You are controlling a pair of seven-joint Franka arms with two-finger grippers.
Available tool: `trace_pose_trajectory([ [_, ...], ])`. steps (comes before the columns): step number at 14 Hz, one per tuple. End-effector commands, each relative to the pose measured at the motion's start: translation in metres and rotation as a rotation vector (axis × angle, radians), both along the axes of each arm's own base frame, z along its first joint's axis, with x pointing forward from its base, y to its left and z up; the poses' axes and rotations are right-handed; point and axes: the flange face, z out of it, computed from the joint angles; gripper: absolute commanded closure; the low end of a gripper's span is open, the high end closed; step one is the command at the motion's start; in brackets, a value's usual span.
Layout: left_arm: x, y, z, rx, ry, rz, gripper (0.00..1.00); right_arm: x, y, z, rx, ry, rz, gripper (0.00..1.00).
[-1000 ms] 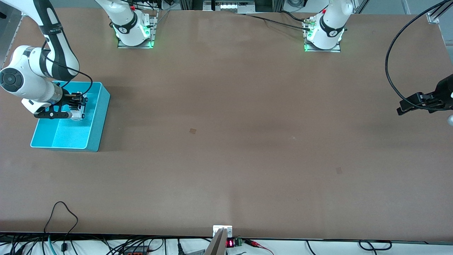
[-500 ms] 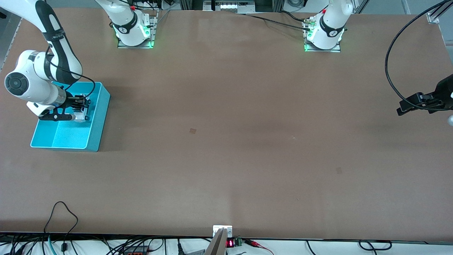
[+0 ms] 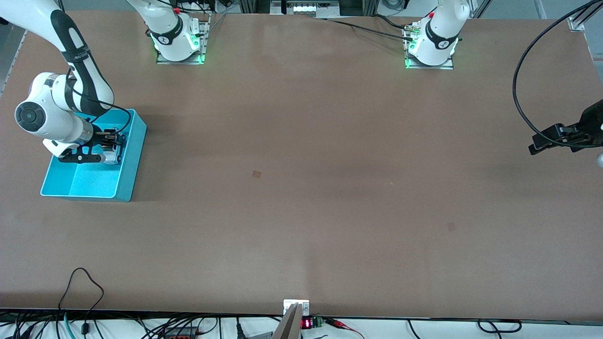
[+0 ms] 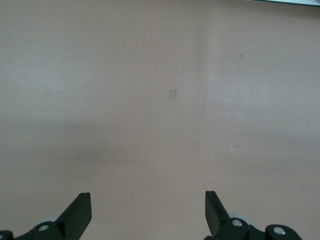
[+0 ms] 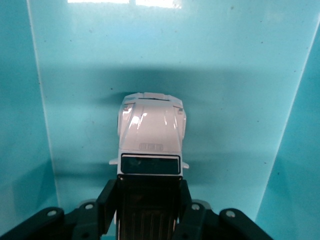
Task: Wind and store white jeep toy
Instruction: 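Lower the jeep into the box and open the right gripper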
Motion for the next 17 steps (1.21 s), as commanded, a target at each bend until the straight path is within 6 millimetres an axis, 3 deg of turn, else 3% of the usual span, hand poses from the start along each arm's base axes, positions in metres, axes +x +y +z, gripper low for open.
trace_pose_trajectory([
  [1,-0.001,-0.002,0.003,-0.018,-0.011,-0.006,0.0,-0.003,-0.008,-0.002,-0.005,-0.004,0.003,0.64],
  [3,-0.001,-0.002,0.003,-0.018,-0.011,-0.006,0.0,-0.003,-0.008,-0.002,-0.005,-0.004,0.003,0.44],
  [6,-0.001,-0.002,0.003,-0.018,-0.011,-0.008,0.0,-0.004,-0.009,-0.002,-0.005,-0.004,0.0,0.26],
  [8,0.0,-0.005,0.003,-0.018,-0.011,-0.012,0.0,-0.004,-0.011,-0.002,-0.006,-0.006,-0.006,0.2],
  [10,0.0,-0.006,0.003,-0.018,-0.011,-0.014,0.0,0.0,-0.012,0.005,-0.011,-0.02,-0.005,0.0],
  [13,0.0,-0.006,0.003,-0.018,-0.011,-0.014,0.0,0.016,-0.015,0.03,-0.026,-0.074,-0.008,0.0],
  [17,0.0,-0.006,0.003,-0.018,-0.011,-0.014,0.0,0.041,-0.022,0.085,-0.054,-0.118,-0.018,0.0],
])
